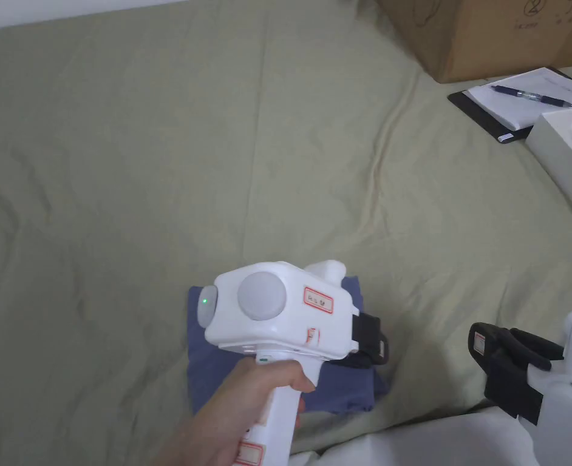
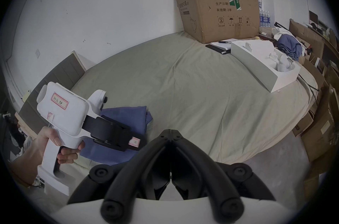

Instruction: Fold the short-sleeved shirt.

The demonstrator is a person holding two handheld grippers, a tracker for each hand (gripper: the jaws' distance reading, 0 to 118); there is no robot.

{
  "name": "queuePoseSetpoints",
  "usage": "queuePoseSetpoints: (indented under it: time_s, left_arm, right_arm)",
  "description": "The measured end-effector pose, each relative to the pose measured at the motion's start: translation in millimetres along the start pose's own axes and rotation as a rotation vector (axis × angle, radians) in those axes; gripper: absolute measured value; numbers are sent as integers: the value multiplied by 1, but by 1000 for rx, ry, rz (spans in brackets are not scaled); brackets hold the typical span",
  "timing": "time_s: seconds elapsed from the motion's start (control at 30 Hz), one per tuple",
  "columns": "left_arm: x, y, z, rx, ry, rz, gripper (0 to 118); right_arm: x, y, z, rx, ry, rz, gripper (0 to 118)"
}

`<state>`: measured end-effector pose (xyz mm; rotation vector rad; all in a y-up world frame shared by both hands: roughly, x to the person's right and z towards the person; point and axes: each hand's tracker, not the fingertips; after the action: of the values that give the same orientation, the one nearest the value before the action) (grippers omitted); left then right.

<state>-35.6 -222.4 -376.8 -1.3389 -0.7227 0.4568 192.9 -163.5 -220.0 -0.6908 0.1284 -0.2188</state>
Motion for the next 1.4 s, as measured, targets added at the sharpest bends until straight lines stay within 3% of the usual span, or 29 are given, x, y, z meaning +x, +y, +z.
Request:
queuePoseSetpoints:
  time_s: [0.2,0.37,0.53,0.57,0.7,0.73,0.77,1.0,1.07,1.13,1.17,1.23,1.3,1.37,1.4]
  left_arm:
    - [-5,-9,51,89,-53,-17,0]
    - [-61,-36,147,276,-51,120,0]
    - [-120,-67,205,299,49,219,1]
    - [-128,-73,210,292,56,222,8]
    - [-157,-87,209,304,-76,303,105]
    - [-164,-86,205,297,-112,324,113]
    - [-170,-83,199,294,-152,330,114]
    - [-211,-44,135,212,-364,444,114]
    - [-205,-32,120,192,-491,368,114]
    - [-197,-23,104,138,-492,317,110]
    - [-192,-18,97,131,-454,313,106]
    - [-191,-13,92,119,-400,283,79]
    - [-195,-11,86,118,-324,288,33]
    - [-212,-18,88,128,-457,360,29]
    - [-211,-19,92,133,-453,332,27]
  right_arm:
    - [-20,9,-7,-6,51,46,0]
    - [-65,15,-39,-50,168,161,0]
    - [-116,5,-97,-162,158,284,0]
    - [-121,1,-108,-189,159,289,0]
    - [-122,-16,-135,-259,110,262,0]
    - [-119,-17,-136,-260,107,247,0]
    - [-115,-17,-135,-256,116,226,0]
    - [-114,-17,-133,-243,117,239,0]
    - [-113,-17,-133,-243,119,231,0]
    - [-110,-16,-134,-245,127,220,0]
    - [-109,-15,-134,-247,133,216,0]
    - [-107,-13,-135,-251,137,203,0]
    - [-107,-13,-135,-247,135,197,0]
    - [-106,-12,-130,-215,128,195,0]
    - [-107,-10,-125,-191,129,185,0]
